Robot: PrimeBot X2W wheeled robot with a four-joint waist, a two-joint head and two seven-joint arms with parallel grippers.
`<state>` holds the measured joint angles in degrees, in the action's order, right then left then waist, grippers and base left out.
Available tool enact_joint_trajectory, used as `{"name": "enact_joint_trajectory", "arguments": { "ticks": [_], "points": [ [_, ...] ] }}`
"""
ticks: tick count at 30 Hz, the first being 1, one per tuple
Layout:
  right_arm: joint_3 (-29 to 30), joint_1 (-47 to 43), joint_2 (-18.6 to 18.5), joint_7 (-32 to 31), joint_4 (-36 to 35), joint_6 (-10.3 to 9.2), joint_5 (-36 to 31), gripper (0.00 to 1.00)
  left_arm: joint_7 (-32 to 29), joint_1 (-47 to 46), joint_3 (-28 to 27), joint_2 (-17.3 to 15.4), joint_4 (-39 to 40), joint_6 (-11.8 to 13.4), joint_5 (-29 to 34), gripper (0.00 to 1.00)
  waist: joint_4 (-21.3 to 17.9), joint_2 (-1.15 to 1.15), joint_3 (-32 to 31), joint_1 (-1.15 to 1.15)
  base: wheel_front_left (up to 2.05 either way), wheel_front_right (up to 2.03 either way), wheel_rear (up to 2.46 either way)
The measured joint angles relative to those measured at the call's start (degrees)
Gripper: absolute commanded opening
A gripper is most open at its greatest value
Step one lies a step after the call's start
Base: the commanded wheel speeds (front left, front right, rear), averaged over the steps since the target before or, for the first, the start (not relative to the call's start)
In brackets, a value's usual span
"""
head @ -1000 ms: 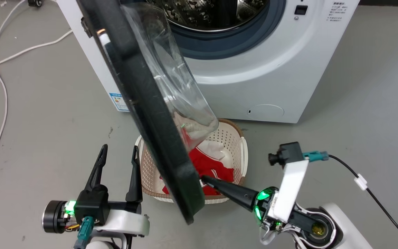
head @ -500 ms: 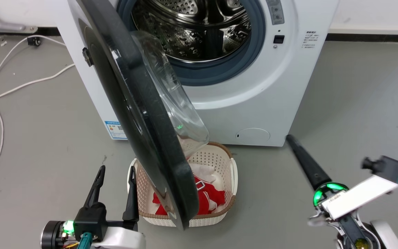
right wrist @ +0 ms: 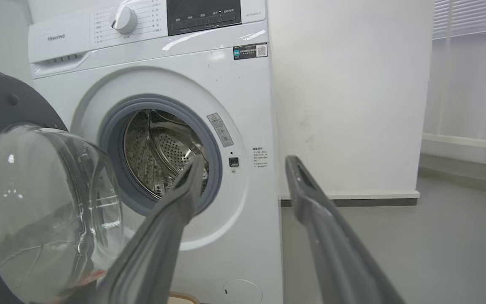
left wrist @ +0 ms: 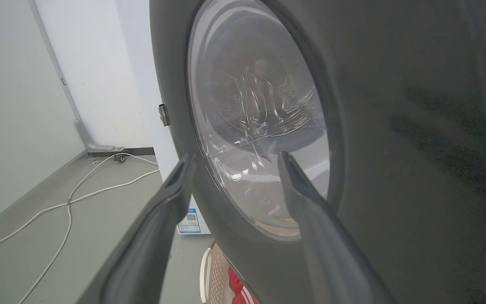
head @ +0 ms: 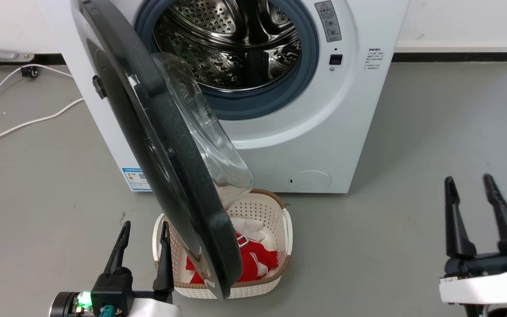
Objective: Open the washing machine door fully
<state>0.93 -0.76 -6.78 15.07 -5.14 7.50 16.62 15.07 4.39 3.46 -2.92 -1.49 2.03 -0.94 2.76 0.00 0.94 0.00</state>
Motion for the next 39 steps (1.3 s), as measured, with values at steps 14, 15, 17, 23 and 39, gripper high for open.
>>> {"name": "enact_joint_trajectory", "arguments": {
  "ticks": [14,15,17,23,39],
  "points": [
    [3.82,-8.27,3.77,0.01,3.43,0.00,-17.29,1.00,0.00,0.01,0.47,0.01,0.05,-0.35,0.03,1.00,0.04,0.00,-0.55,0.00,0.00,0.00,0.00],
    [3.54,-8.75,3.77,0.01,3.86,0.00,-16.96,1.00,0.00,0.02,0.53,0.02,0.09,-0.34,0.15,1.00,0.10,0.00,-0.60,0.00,0.00,0.00,0.00],
    [3.14,-9.61,3.83,0.01,4.69,0.00,-15.90,1.00,0.00,0.09,0.55,0.01,0.10,-0.25,0.20,1.00,0.23,0.00,-0.67,0.00,0.00,0.00,0.00],
    [3.14,-9.97,3.83,0.01,5.65,0.00,-14.71,1.00,0.00,0.35,0.29,0.02,-0.12,0.08,0.19,1.00,0.26,0.00,-0.76,0.00,0.00,0.00,0.00],
    [2.37,-9.99,3.85,0.01,6.66,0.01,-13.45,1.00,0.01,-5.20,-3.78,-0.31,11.89,0.55,0.38,0.00,0.53,0.00,-0.51,0.00,0.00,0.00,0.00]
  ]
}}
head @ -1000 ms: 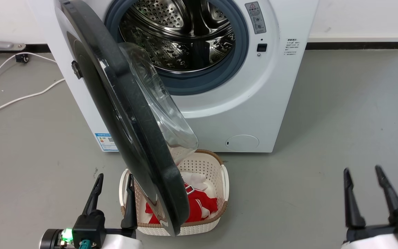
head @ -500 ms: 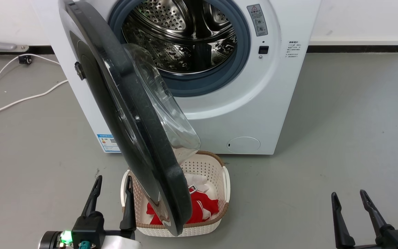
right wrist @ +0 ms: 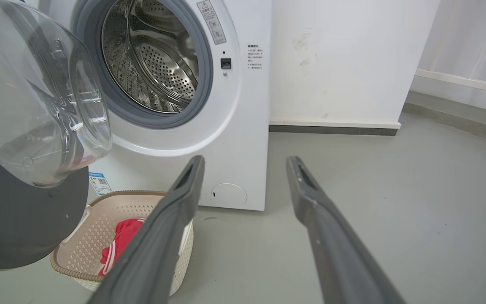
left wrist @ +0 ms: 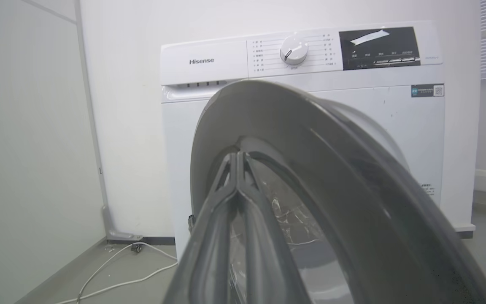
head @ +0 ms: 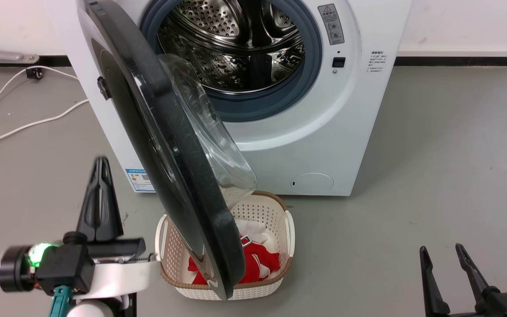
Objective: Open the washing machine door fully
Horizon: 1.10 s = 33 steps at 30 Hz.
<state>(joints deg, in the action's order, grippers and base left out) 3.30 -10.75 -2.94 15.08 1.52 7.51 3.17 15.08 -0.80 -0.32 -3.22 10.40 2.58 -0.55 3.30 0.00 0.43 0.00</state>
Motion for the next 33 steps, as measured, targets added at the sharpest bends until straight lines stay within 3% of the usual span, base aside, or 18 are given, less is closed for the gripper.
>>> {"name": "enact_joint_trajectory", "arguments": {
  "ticks": [8,11,29,33],
  "points": [
    [-0.71,0.08,0.01,0.00,0.53,-0.01,0.26,1.00,0.00,-4.65,6.53,-0.35,12.62,-0.48,3.32,0.00,-0.42,0.00,-0.21,0.00,0.00,0.00,0.00],
    [-0.92,0.18,0.01,0.01,0.71,-0.01,0.33,1.00,0.00,-5.98,12.04,-0.31,15.64,-1.08,3.93,0.00,-0.55,0.00,-0.32,0.00,0.00,0.00,0.00],
    [-2.23,0.47,0.01,0.00,1.27,-0.01,0.58,1.00,0.00,-8.63,36.07,0.04,12.73,-4.46,2.80,0.00,-1.34,0.00,-0.80,0.00,0.00,0.00,0.00],
    [-2.37,0.50,0.01,0.00,1.37,-0.01,0.58,1.00,0.00,-8.64,39.01,0.07,10.60,-4.58,2.81,0.00,-1.44,0.00,-0.58,0.00,0.00,0.00,0.00]
  ]
}}
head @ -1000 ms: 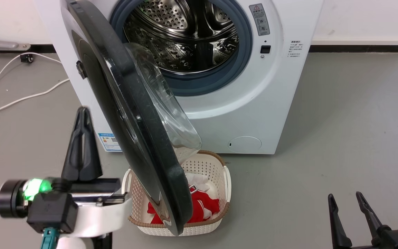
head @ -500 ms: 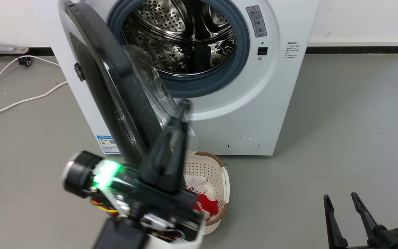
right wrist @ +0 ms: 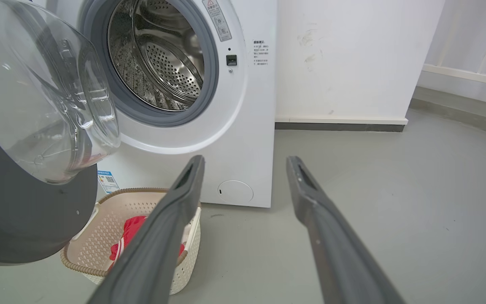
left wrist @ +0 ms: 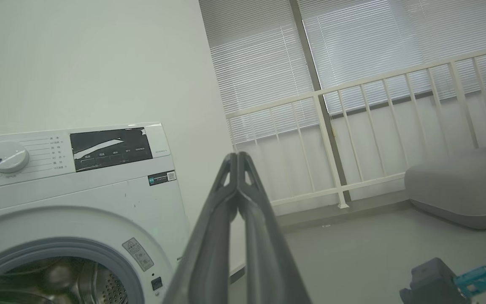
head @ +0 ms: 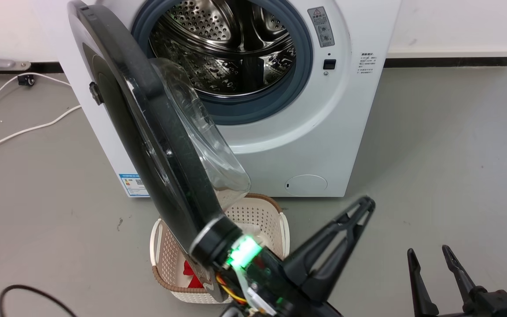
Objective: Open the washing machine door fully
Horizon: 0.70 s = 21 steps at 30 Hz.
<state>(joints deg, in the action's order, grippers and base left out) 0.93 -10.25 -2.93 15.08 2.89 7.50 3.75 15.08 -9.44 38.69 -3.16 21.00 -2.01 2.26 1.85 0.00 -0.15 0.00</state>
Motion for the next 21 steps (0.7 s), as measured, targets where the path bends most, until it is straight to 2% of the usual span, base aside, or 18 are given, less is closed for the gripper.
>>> {"name": "enact_joint_trajectory", "arguments": {
  "ticks": [10,17,21],
  "points": [
    [-0.13,0.46,0.00,0.00,0.66,0.00,0.00,1.00,-0.01,1.90,4.08,-1.83,-7.00,1.25,-0.01,0.00,0.03,0.00,0.69,0.00,0.00,0.00,0.00],
    [-0.10,0.93,0.00,0.00,1.25,0.00,-0.01,1.00,-0.01,4.64,3.78,-3.48,-11.63,3.10,-1.68,0.00,-0.21,0.00,1.53,0.00,0.00,0.00,0.00],
    [0.03,1.64,0.00,0.00,1.69,0.00,0.00,1.00,0.00,5.13,1.96,-3.39,-13.86,4.12,-3.10,0.00,-0.29,0.00,2.46,0.00,0.00,0.00,0.00]
  ]
}}
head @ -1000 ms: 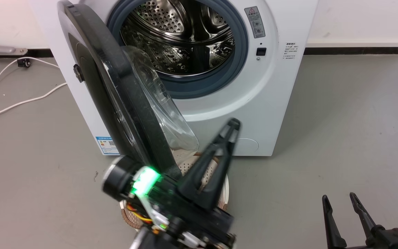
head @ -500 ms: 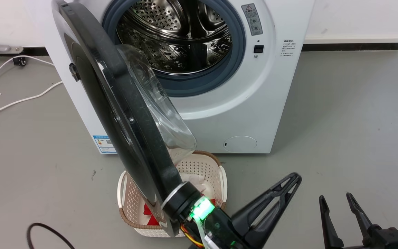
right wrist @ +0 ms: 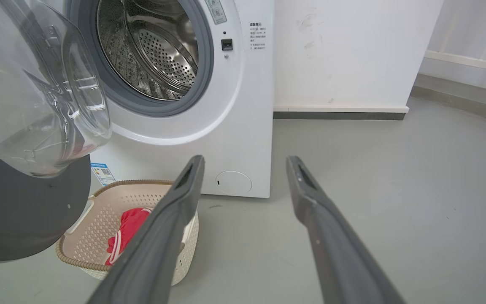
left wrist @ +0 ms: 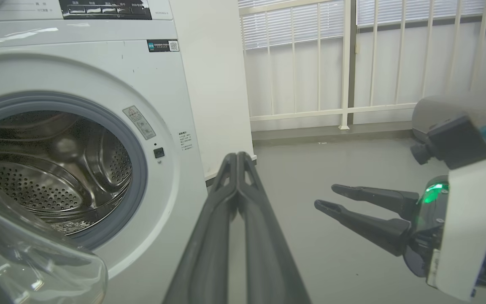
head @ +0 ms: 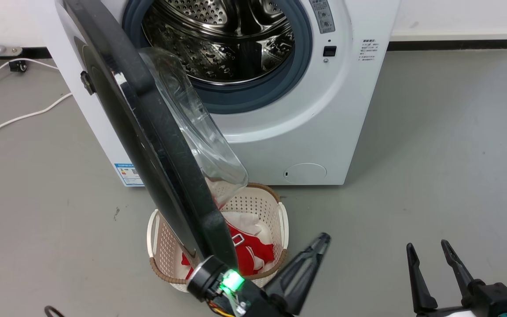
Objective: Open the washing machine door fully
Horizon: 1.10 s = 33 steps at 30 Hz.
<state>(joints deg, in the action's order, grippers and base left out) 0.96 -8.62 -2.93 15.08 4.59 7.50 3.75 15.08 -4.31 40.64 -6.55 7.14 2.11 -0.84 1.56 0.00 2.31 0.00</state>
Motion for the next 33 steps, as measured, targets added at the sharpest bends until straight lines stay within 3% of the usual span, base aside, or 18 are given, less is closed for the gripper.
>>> {"name": "enact_joint_trajectory", "arguments": {
  "ticks": [16,33],
  "points": [
    [0.55,1.05,-0.01,0.00,1.93,0.00,0.92,1.00,0.00,1.10,-13.07,-0.20,-5.80,2.42,-2.85,0.00,0.46,0.00,1.35,-0.01,0.00,0.00,0.00],
    [0.37,0.75,0.01,0.00,3.05,0.01,1.47,1.00,0.49,5.54,-18.64,-0.33,-4.59,1.62,-1.83,0.00,9.60,0.00,1.00,0.01,0.00,0.00,0.00]
  ]
}}
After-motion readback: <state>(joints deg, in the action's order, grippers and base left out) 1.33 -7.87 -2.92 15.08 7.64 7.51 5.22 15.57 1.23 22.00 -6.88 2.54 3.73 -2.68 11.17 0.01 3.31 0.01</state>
